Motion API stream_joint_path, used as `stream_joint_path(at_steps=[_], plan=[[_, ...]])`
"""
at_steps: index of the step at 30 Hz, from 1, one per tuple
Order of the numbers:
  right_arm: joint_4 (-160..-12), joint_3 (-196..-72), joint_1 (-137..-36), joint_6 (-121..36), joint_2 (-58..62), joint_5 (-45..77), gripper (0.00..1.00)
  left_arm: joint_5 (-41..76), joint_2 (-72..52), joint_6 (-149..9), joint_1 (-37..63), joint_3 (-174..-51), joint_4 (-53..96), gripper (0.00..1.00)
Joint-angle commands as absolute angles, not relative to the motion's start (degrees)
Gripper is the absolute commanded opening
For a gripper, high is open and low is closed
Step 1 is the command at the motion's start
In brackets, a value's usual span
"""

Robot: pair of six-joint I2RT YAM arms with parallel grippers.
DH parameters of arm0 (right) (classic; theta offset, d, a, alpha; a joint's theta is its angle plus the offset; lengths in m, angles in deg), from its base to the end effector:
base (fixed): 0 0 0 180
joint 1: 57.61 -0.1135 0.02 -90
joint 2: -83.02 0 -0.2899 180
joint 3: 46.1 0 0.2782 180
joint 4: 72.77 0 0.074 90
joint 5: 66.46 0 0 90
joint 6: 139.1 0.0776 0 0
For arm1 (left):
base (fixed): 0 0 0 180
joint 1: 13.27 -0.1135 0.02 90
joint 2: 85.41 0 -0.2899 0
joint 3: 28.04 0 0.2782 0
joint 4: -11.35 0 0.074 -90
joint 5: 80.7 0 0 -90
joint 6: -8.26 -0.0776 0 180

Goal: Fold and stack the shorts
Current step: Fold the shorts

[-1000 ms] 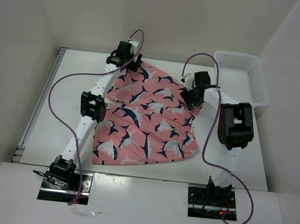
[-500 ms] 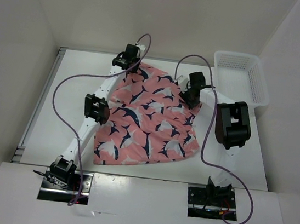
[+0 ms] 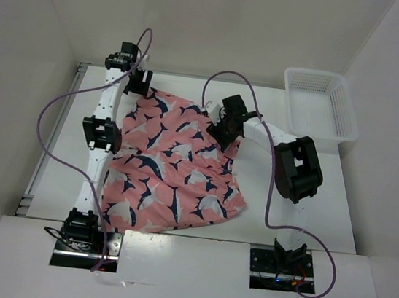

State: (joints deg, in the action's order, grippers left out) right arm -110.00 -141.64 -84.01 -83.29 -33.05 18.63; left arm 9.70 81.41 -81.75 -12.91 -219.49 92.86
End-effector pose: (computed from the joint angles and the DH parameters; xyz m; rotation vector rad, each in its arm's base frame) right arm 0.4347 0.2232 0.1484 -1.3260 2.2065 0.0596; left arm 0.6380 -0.0046 0.1686 0.0109 2.5635 -0.0113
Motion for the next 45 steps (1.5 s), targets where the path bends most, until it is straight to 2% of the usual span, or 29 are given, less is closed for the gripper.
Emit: stream_joint_path(at_steps=[1, 8, 10, 17, 22, 23, 25, 26, 27, 29, 30, 31, 33, 34, 39, 42, 45], plan=[[-110.4, -146.9, -82.8, -79.3, -30.3, 17.3, 0.66, 14.0, 73.9, -81.7, -10.7, -220.0, 88.5, 0.88], [-110.4, -148.9, -78.7, -76.9, -32.0, 18.5, 0.83, 11.7, 78.5, -81.7, -9.7, -217.4, 83.8, 0.93], [-111.7, -150.0, -76.3, -76.3, -33.7, 16.8, 0.84, 13.1, 81.1, -81.7, -10.3, -219.2, 83.8, 0.98], [-120.0, -153.0, -73.3, -79.6, -38.8, 7.9, 0.84, 14.3, 86.0, -81.7, -8.6, -219.9, 80.4, 0.99], [-125.5, -152.7, -72.8, -81.8, -39.4, 0.1, 0.84, 13.6, 88.3, -81.7, -8.1, -219.3, 80.4, 0.82], [-125.5, -152.0, -72.8, -81.8, -39.4, 0.1, 0.84, 13.6, 88.3, -81.7, -8.1, -219.3, 80.4, 0.7], [-125.5, -150.0, -72.8, -82.5, -39.4, 0.9, 0.84, 12.3, 89.0, -81.7, -8.1, -219.3, 79.9, 0.56], [-125.5, -149.4, -72.8, -82.5, -39.4, 0.9, 0.82, 12.3, 89.0, -81.7, -8.1, -219.3, 79.9, 0.49], [-125.5, -148.6, -72.8, -82.5, -39.4, 0.9, 0.81, 12.3, 89.0, -81.7, -7.6, -219.3, 79.9, 0.37], [-126.1, -147.8, -72.8, -82.5, -39.4, 0.9, 0.7, 12.3, 89.0, -81.7, -7.6, -219.3, 79.9, 0.25], [-126.1, -147.1, -72.8, -83.5, -39.4, 0.3, 0.59, 12.3, 89.0, -81.7, -7.6, -219.9, 79.9, 0.2], [-126.1, -147.1, -72.8, -84.1, -39.4, 0.3, 0.32, 12.3, 89.0, -81.7, -7.6, -219.9, 79.4, 0.1], [-126.1, -146.4, -73.4, -85.2, -39.4, 0.9, 0.14, 11.8, 89.0, -81.7, -7.6, -219.9, 79.3, 0.02], [-126.1, -146.4, -73.4, -85.2, -39.4, 0.9, 0.0, 11.2, 88.2, -81.7, -7.6, -219.9, 78.7, 0.0], [-123.0, -150.5, -73.4, -82.8, -38.3, -0.4, 0.0, 13.1, 82.8, -81.7, -7.6, -219.9, 75.9, 0.0], [-116.4, -155.4, -70.9, -76.9, -38.3, 5.0, 0.0, 12.7, 78.6, -81.7, -7.6, -219.9, 70.8, 0.0], [-109.9, -160.9, -70.1, -74.3, -38.3, 15.4, 0.0, 6.6, 74.7, -81.7, -6.2, -219.9, 64.9, 0.0]])
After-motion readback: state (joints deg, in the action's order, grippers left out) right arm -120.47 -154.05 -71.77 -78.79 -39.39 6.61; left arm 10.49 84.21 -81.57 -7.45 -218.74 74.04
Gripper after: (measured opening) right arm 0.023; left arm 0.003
